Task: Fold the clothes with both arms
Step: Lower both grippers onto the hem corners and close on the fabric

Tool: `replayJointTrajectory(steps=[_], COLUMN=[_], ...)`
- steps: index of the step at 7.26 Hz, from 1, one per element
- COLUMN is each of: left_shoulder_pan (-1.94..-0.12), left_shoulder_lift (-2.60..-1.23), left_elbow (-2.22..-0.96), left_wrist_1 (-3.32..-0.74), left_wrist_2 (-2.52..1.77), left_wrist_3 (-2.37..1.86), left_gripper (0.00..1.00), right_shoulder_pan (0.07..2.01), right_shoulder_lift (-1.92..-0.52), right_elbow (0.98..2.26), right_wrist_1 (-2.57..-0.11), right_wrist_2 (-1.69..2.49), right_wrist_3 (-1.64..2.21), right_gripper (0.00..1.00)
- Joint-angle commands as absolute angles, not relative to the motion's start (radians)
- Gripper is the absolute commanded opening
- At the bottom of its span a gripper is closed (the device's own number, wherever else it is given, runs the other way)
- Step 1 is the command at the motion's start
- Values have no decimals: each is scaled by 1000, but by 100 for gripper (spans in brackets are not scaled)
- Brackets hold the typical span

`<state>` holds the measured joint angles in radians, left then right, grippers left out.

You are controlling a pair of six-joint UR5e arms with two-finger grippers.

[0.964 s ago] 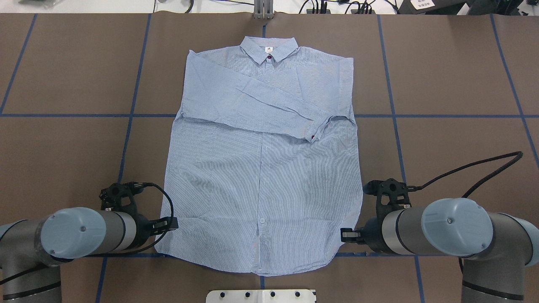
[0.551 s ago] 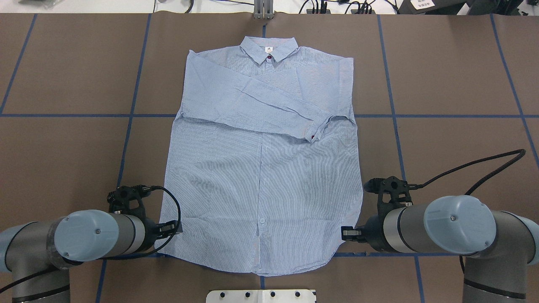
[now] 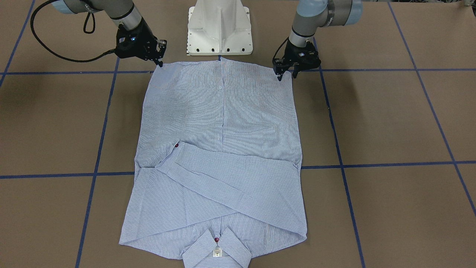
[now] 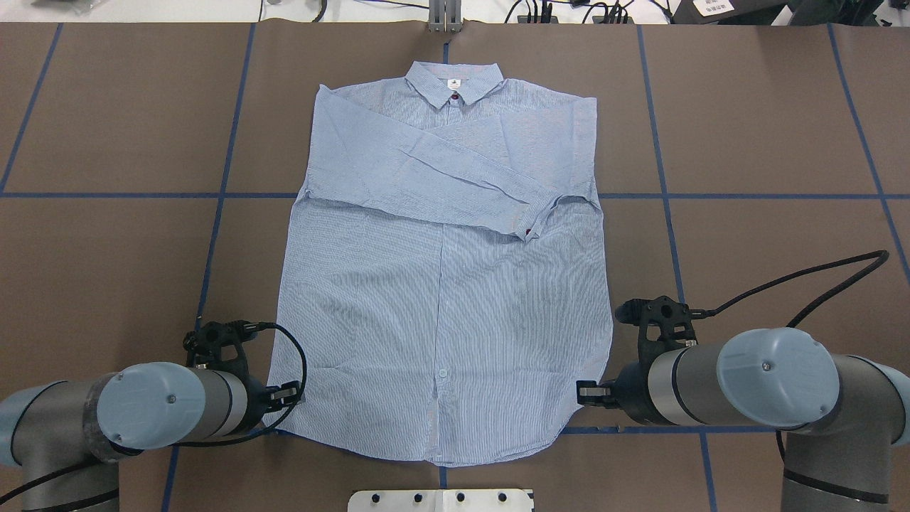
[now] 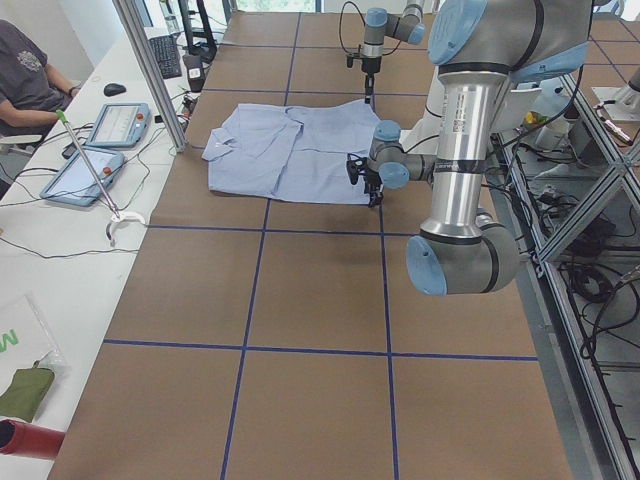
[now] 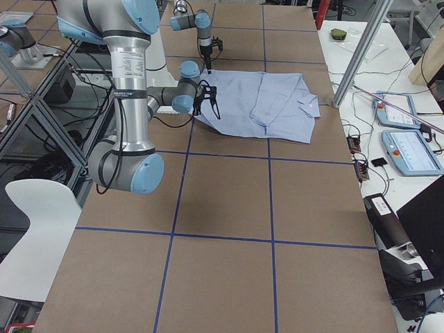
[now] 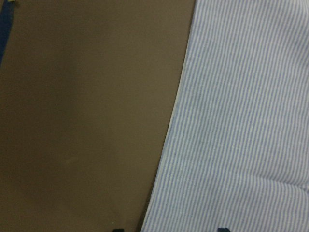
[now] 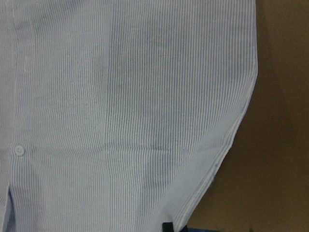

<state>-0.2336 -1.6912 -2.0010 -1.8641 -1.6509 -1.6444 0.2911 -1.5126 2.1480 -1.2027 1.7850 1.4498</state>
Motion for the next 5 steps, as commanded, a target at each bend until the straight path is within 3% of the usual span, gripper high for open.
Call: replayJointTrajectory(steps=[1, 5], left_shoulder_pan=[-233, -233], left_shoulder_lift=[-1687, -1689], left_elbow=[-2005, -2022], left_wrist_1=[-1855, -1821], left_wrist_2=[-1652, -1654], left_wrist_3=[-1644, -1644], left_gripper=[57, 40], right_shoulder_pan=[293, 293], right_shoulder_lift=[-1513, -1514], right_elbow=[2148, 2146], right_wrist_1=[-1203, -1203], right_wrist_2=[1786, 1786], right_wrist_3=[1451, 1450], right_gripper=[0, 0])
